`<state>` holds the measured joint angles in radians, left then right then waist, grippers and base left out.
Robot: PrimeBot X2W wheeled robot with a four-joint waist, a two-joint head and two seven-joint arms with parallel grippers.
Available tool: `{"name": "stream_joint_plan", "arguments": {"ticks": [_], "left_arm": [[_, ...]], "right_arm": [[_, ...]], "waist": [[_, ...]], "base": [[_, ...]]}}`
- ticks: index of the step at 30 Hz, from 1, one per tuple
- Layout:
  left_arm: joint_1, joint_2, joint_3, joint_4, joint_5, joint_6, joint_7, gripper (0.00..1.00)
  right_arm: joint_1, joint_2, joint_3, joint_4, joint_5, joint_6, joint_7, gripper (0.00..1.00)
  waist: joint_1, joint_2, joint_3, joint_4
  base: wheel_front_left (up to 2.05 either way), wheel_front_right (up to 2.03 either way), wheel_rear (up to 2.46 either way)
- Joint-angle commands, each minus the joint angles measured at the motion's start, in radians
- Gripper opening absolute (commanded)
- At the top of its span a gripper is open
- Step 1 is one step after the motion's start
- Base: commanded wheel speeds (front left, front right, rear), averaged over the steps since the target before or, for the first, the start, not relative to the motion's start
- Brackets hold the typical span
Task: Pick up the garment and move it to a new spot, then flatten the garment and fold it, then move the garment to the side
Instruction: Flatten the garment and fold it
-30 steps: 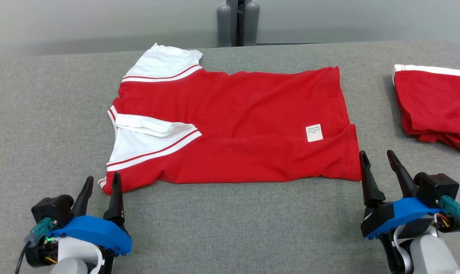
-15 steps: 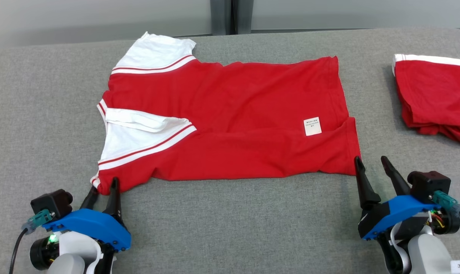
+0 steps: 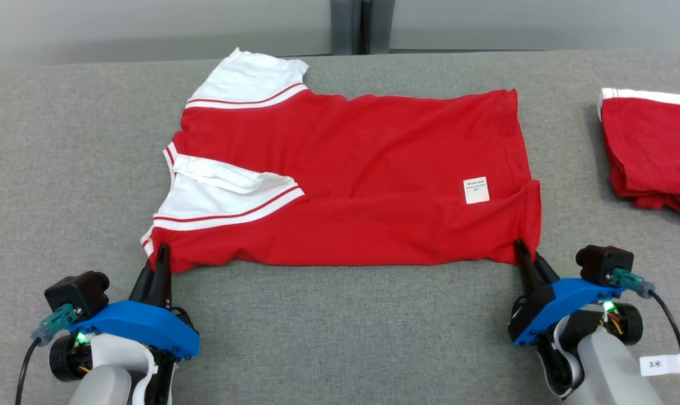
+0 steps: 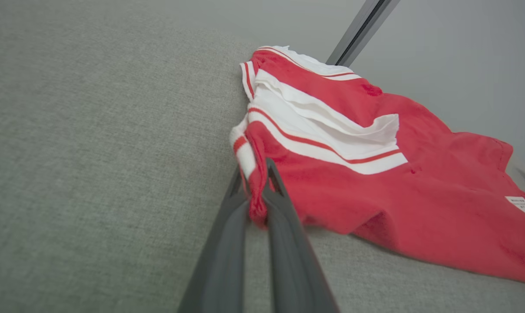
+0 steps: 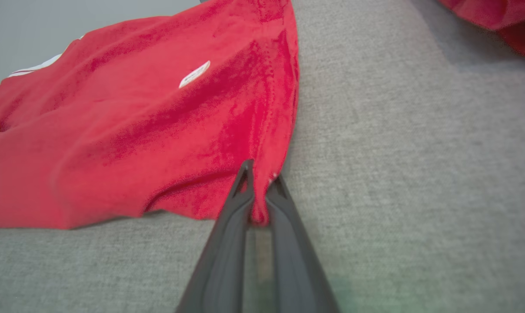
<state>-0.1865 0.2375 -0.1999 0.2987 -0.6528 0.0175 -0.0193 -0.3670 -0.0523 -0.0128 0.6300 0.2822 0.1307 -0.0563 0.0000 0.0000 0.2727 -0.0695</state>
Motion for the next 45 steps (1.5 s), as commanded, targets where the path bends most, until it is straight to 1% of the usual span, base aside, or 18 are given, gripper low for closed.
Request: {"name": "stream_joint_plan", "arguments": {"ticks": [1, 6, 10, 15, 20, 23, 26, 28, 30, 32, 33, 34, 35, 40, 43, 45], "left_arm": [[-0.006, -0.003, 0.000, -0.008, 0.003, -0.003, -0.012, 0.00], [0.024, -0.003, -0.005, -0.050, 0.004, 0.000, -0.024, 0.00], [0.079, 0.004, -0.009, -0.134, 0.007, 0.015, -0.019, 0.00], [0.206, 0.033, -0.023, -0.282, 0.003, 0.037, 0.027, 0.00], [0.370, 0.066, -0.023, -0.421, -0.002, 0.083, 0.081, 0.00], [0.463, 0.070, -0.023, -0.479, -0.022, 0.109, 0.111, 0.00], [0.525, 0.072, -0.024, -0.490, -0.033, 0.126, 0.129, 0.00], [0.552, 0.061, -0.034, -0.474, -0.056, 0.131, 0.150, 0.00], [0.561, 0.072, -0.040, -0.449, -0.052, 0.132, 0.164, 0.00], [0.559, 0.062, -0.037, -0.434, -0.058, 0.131, 0.151, 0.00], [0.555, 0.059, -0.033, -0.427, -0.060, 0.131, 0.146, 0.35], [0.549, 0.062, -0.030, -0.422, -0.060, 0.127, 0.140, 0.95], [0.543, 0.066, -0.025, -0.420, -0.058, 0.126, 0.136, 1.00], [0.511, 0.103, 0.000, -0.440, -0.032, 0.129, 0.120, 1.00], [0.461, 0.147, 0.016, -0.483, -0.003, 0.134, 0.133, 1.00], [0.402, 0.190, 0.024, -0.511, 0.030, 0.134, 0.155, 1.00]], "right_arm": [[-0.011, 0.001, 0.009, 0.022, 0.025, 0.000, -0.022, 0.00], [-0.004, 0.000, -0.018, -0.001, -0.005, 0.000, -0.061, 0.00], [0.052, 0.000, -0.037, -0.086, -0.014, 0.000, -0.034, 0.00], [0.174, 0.000, -0.056, -0.279, -0.038, 0.000, 0.064, 0.00], [0.354, 0.000, -0.074, -0.486, -0.014, 0.000, 0.192, 0.00], [0.447, 0.000, -0.088, -0.562, 0.008, 0.000, 0.250, 0.00], [0.503, 0.000, -0.093, -0.581, 0.022, 0.000, 0.286, 0.00], [0.524, 0.000, -0.083, -0.569, 0.013, 0.000, 0.301, 0.00], [0.536, 0.000, -0.088, -0.549, 0.022, 0.000, 0.307, 0.00], [0.541, 0.000, -0.090, -0.533, 0.011, 0.000, 0.304, 0.00], [0.538, 0.000, -0.091, -0.529, 0.019, 0.000, 0.298, 0.24], [0.537, 0.000, -0.088, -0.526, 0.021, 0.000, 0.296, 0.49], [0.537, 0.000, -0.083, -0.523, 0.026, 0.000, 0.292, 1.00], [0.515, 0.000, -0.085, -0.536, 0.030, 0.000, 0.275, 1.00], [0.491, 0.001, -0.091, -0.563, 0.030, 0.000, 0.257, 1.00], [0.467, 0.000, -0.095, -0.589, 0.030, 0.000, 0.242, 1.00]], "waist": [[0.0000, 0.0000, -0.010, 0.001], [0.0000, 0.0000, -0.035, -0.001], [0.0000, 0.0000, -0.063, -0.006], [0.0000, 0.0000, -0.091, -0.012], [0.0000, 0.0000, -0.121, -0.011], [0.0000, 0.0000, -0.135, -0.012], [0.0000, 0.0000, -0.145, -0.016], [0.0000, 0.0000, -0.148, -0.018], [0.0000, 0.0000, -0.151, -0.020], [0.0000, 0.0000, -0.151, -0.022], [0.0000, 0.0000, -0.150, -0.023], [0.0000, 0.0000, -0.149, -0.025], [0.0000, 0.0000, -0.148, -0.027], [0.0000, 0.0000, -0.140, -0.041], [0.0000, 0.0000, -0.129, -0.049], [0.0000, 0.0000, -0.120, -0.058]], "base": [[0.00, 0.00, 0.00], [0.00, 0.00, 0.00], [0.00, 0.00, 0.00], [0.00, 0.00, 0.00], [0.00, 0.00, 0.00], [0.00, 0.00, 0.00], [0.00, 0.00, 0.00], [0.00, 0.00, 0.00], [0.00, 0.00, 0.00], [0.00, 0.00, 0.00], [0.00, 0.00, 0.00], [0.00, 0.00, 0.00], [0.00, 0.00, 0.00], [0.00, 0.00, 0.00], [0.00, 0.00, 0.00], [0.00, 0.00, 0.00]]}}
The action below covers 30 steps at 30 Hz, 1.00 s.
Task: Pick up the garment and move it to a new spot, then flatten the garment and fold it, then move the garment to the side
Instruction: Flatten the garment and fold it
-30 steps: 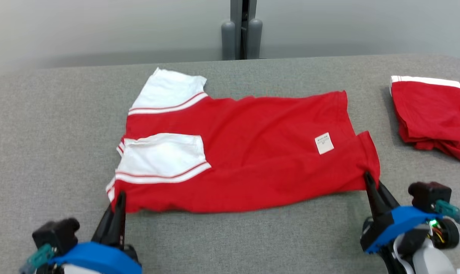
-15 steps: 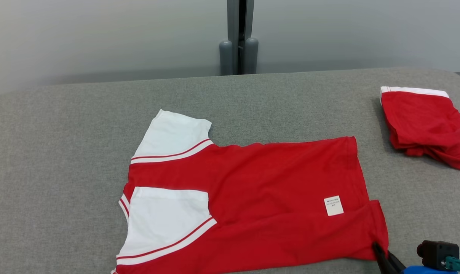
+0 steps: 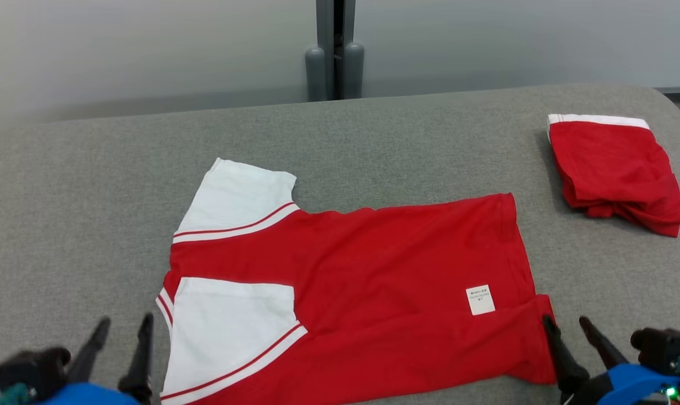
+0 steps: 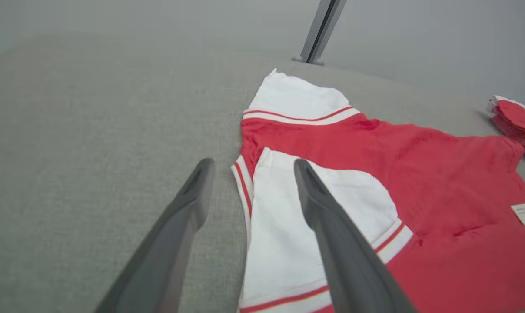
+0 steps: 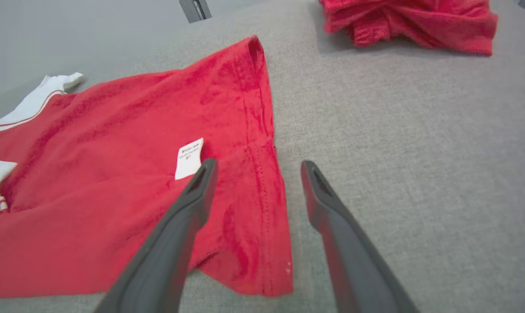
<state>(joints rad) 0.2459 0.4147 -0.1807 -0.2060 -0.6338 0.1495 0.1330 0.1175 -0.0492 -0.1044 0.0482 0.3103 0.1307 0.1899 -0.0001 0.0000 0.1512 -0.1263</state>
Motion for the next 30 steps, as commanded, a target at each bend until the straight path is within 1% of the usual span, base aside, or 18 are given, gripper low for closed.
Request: {"name": "stream_joint_plan", "arguments": {"ticks": [1, 4, 5, 8, 10, 14, 16, 20, 23, 30], "left_arm": [[-0.065, 0.037, 0.005, -0.019, 0.030, -0.002, 0.018, 1.00], [-0.213, 0.099, -0.007, -0.050, 0.063, -0.035, 0.086, 1.00], [-0.272, 0.122, -0.012, -0.051, 0.071, -0.051, 0.113, 1.00], [-0.453, 0.166, -0.021, -0.025, 0.075, -0.099, 0.191, 1.00], [-0.567, 0.196, -0.030, 0.015, 0.084, -0.130, 0.236, 1.00], [-0.743, 0.233, -0.048, 0.134, 0.066, -0.180, 0.341, 1.00], [-0.815, 0.246, -0.054, 0.198, 0.065, -0.193, 0.392, 1.00], [-0.903, 0.256, -0.075, 0.302, 0.056, -0.210, 0.462, 1.00], [-0.930, 0.265, -0.080, 0.353, 0.044, -0.218, 0.496, 1.00], [-0.904, 0.291, -0.107, 0.378, 0.013, -0.236, 0.576, 1.00]], "right_arm": [[-0.031, -0.003, -0.001, -0.021, -0.005, 0.000, -0.010, 1.00], [-0.087, -0.002, 0.005, -0.063, -0.021, 0.000, -0.015, 1.00], [-0.110, -0.002, 0.010, -0.076, -0.031, 0.000, -0.013, 1.00], [-0.185, -0.002, 0.038, -0.102, -0.054, 0.000, -0.001, 1.00], [-0.236, -0.002, 0.062, -0.111, -0.051, 0.000, 0.003, 1.00], [-0.338, -0.002, 0.115, -0.107, -0.050, 0.000, -0.003, 1.00], [-0.380, -0.002, 0.142, -0.097, -0.049, 0.000, -0.010, 1.00], [-0.452, -0.002, 0.187, -0.071, -0.051, 0.000, -0.026, 1.00], [-0.494, -0.002, 0.211, -0.049, -0.042, 0.000, -0.044, 1.00], [-0.533, -0.002, 0.219, -0.009, -0.037, 0.000, -0.079, 1.00]], "waist": [[0.0001, 0.0000, 0.006, -0.007], [0.0001, 0.0000, 0.033, -0.023], [0.0001, 0.0000, 0.045, -0.029], [0.0001, 0.0000, 0.095, -0.057], [0.0001, 0.0000, 0.132, -0.081], [0.0001, 0.0000, 0.216, -0.137], [0.0001, 0.0000, 0.257, -0.161], [0.0001, 0.0000, 0.326, -0.204], [0.0001, 0.0000, 0.366, -0.230], [0.0001, 0.0000, 0.413, -0.254]], "base": [[0.00, 0.00, 0.00], [0.00, 0.00, 0.00], [0.00, 0.00, 0.00], [0.00, 0.00, 0.00], [0.00, 0.00, 0.00], [0.00, 0.00, 0.00], [0.00, 0.00, 0.00], [0.00, 0.00, 0.00], [0.00, 0.00, 0.00], [0.00, 0.00, 0.00]]}}
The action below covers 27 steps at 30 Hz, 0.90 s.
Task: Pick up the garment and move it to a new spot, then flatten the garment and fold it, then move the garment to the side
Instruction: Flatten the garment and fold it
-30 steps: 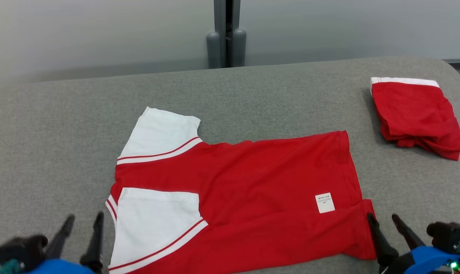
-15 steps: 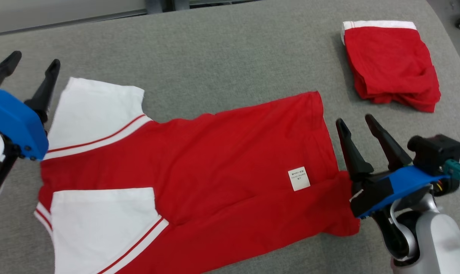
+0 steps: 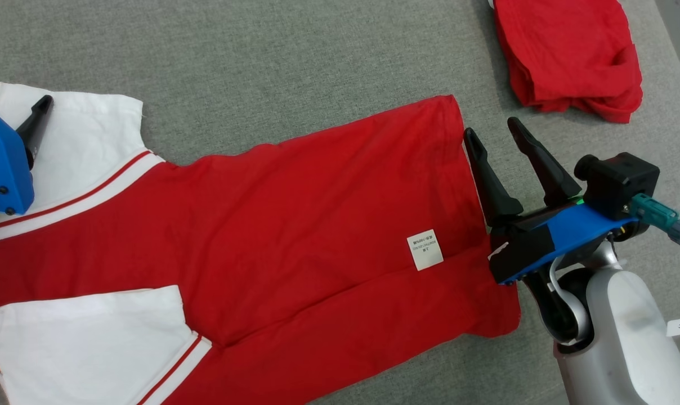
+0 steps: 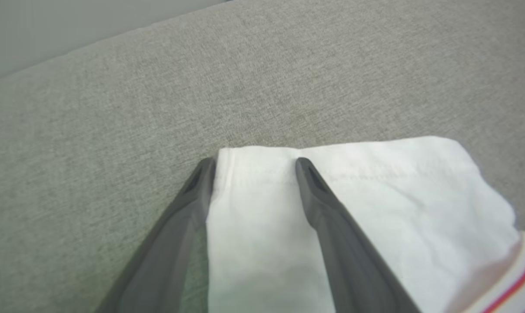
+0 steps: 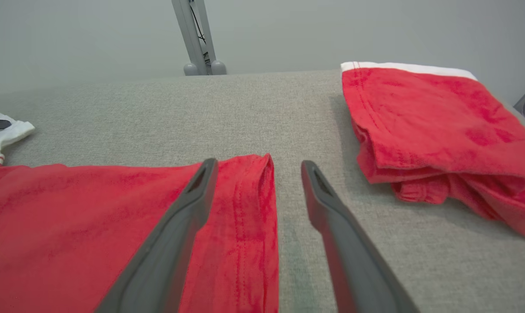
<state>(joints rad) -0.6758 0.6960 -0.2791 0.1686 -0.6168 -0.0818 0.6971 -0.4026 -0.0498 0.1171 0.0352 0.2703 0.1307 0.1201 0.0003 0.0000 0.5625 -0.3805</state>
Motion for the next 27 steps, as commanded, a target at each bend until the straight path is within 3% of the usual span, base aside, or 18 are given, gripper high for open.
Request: {"name": "stream_joint_plan", "arguments": {"ticks": [1, 5, 6, 7, 9, 10, 19, 27], "left_arm": [[0.026, 0.013, -0.011, 0.002, -0.008, -0.004, 0.021, 1.00], [0.044, 0.023, -0.013, -0.006, -0.017, -0.004, 0.043, 1.00], [0.049, 0.026, -0.013, -0.009, -0.020, -0.003, 0.049, 0.84], [0.055, 0.028, -0.015, -0.014, -0.025, -0.003, 0.056, 0.49], [0.061, 0.032, -0.015, -0.027, -0.029, -0.005, 0.058, 0.24], [0.061, 0.031, -0.014, -0.037, -0.029, -0.005, 0.052, 0.00], [0.041, -0.012, 0.016, -0.086, -0.001, 0.020, -0.099, 0.00], [0.079, -0.062, 0.000, -0.142, 0.002, 0.009, -0.211, 0.00]], "right_arm": [[-0.014, -0.002, -0.004, 0.008, 0.004, 0.000, -0.012, 1.00], [-0.017, -0.002, -0.003, 0.018, 0.008, 0.000, -0.023, 1.00], [-0.019, -0.002, -0.002, 0.020, 0.011, 0.000, -0.025, 1.00], [-0.021, -0.002, 0.001, 0.022, 0.015, 0.000, -0.028, 1.00], [-0.025, -0.002, 0.004, 0.026, 0.019, 0.000, -0.035, 1.00], [-0.029, -0.002, 0.006, 0.028, 0.020, 0.000, -0.035, 1.00], [-0.099, -0.002, -0.049, 0.102, -0.042, 0.000, -0.004, 1.00], [-0.211, -0.025, -0.087, 0.253, -0.102, 0.000, 0.132, 1.00]], "waist": [[-0.0003, 0.0000, 0.004, 0.000], [-0.0003, 0.0000, 0.008, 0.000], [-0.0003, 0.0000, 0.009, 0.000], [-0.0003, 0.0000, 0.009, 0.000], [-0.0003, 0.0000, 0.012, 0.002], [-0.0003, 0.0000, 0.012, 0.003], [-0.0003, 0.0000, -0.010, 0.041], [-0.0003, 0.0000, -0.039, 0.112]], "base": [[0.00, 0.00, 0.00], [0.00, 0.00, 0.00], [0.00, 0.00, 0.00], [0.00, 0.00, 0.00], [0.00, 0.00, 0.00], [0.00, 0.00, 0.00], [0.00, 0.00, 0.00], [0.00, 0.00, 0.00]]}}
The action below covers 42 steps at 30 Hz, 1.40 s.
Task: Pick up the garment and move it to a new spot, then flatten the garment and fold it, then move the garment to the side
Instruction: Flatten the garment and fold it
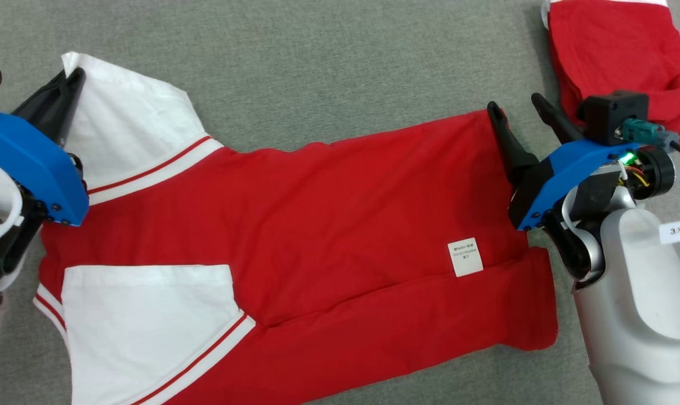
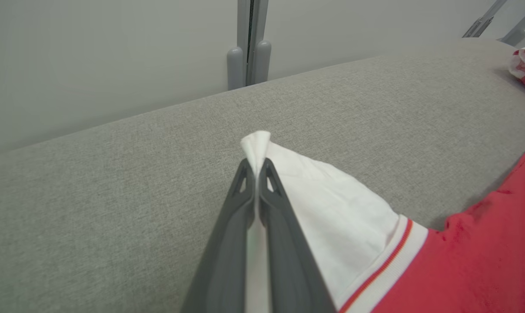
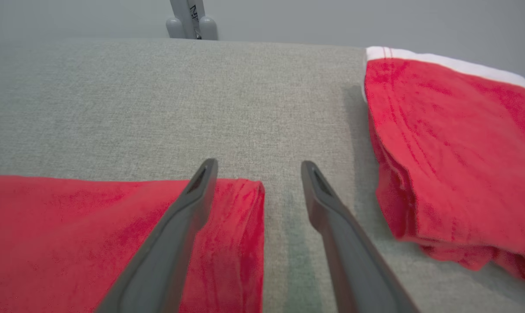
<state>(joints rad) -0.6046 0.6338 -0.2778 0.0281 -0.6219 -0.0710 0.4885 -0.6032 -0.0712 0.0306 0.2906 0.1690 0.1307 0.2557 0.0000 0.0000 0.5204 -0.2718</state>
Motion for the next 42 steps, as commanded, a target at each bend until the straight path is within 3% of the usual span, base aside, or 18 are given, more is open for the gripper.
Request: {"name": "stream_joint_plan", "arguments": {"ticks": [1, 7, 8, 11, 16, 18, 30, 42], "left_arm": [[0.012, -0.007, -0.006, -0.009, 0.007, -0.003, -0.011, 0.00], [0.019, -0.033, -0.030, -0.043, 0.012, -0.007, -0.044, 0.00], [0.017, -0.036, -0.033, -0.044, 0.013, -0.007, -0.048, 0.00], [0.011, -0.045, -0.041, -0.047, 0.013, -0.008, -0.055, 0.00], [0.000, -0.055, -0.048, -0.041, 0.013, -0.010, -0.064, 0.00], [-0.001, -0.058, -0.053, -0.036, 0.013, -0.012, -0.069, 0.00], [0.075, -0.087, -0.065, -0.021, 0.016, -0.021, -0.201, 0.00], [0.417, -0.110, -0.051, -0.113, -0.032, 0.036, -0.343, 0.00]], "right_arm": [[-0.021, -0.015, 0.001, 0.017, -0.007, 0.000, 0.014, 1.00], [-0.063, -0.045, 0.009, 0.109, 0.010, 0.000, 0.074, 1.00], [-0.068, -0.044, 0.009, 0.121, 0.018, 0.000, 0.077, 0.96], [-0.091, -0.043, 0.017, 0.160, 0.042, 0.000, 0.086, 0.64], [-0.123, -0.048, 0.026, 0.235, 0.060, 0.000, 0.085, 0.31], [-0.128, -0.051, 0.030, 0.260, 0.059, 0.000, 0.081, 0.00], [-0.056, -0.073, 0.030, 0.232, 0.068, 0.000, -0.091, 0.00], [0.244, -0.074, -0.032, 0.035, 0.115, 0.000, -0.125, 0.00]], "waist": [[0.0000, 0.0000, 0.002, 0.012], [0.0000, 0.0000, 0.003, 0.048], [0.0000, 0.0000, 0.003, 0.052], [0.0000, 0.0000, 0.005, 0.061], [0.0000, 0.0000, 0.008, 0.073], [0.0000, 0.0000, 0.005, 0.077], [0.0000, 0.0000, -0.102, 0.099], [0.0000, 0.0000, -0.256, 0.149]], "base": [[0.00, 0.00, 0.00], [0.00, 0.00, 0.00], [0.00, 0.00, 0.00], [0.00, 0.00, 0.00], [0.00, 0.00, 0.00], [0.00, 0.00, 0.00], [0.00, 0.00, 0.00], [0.00, 0.00, 0.00]]}}
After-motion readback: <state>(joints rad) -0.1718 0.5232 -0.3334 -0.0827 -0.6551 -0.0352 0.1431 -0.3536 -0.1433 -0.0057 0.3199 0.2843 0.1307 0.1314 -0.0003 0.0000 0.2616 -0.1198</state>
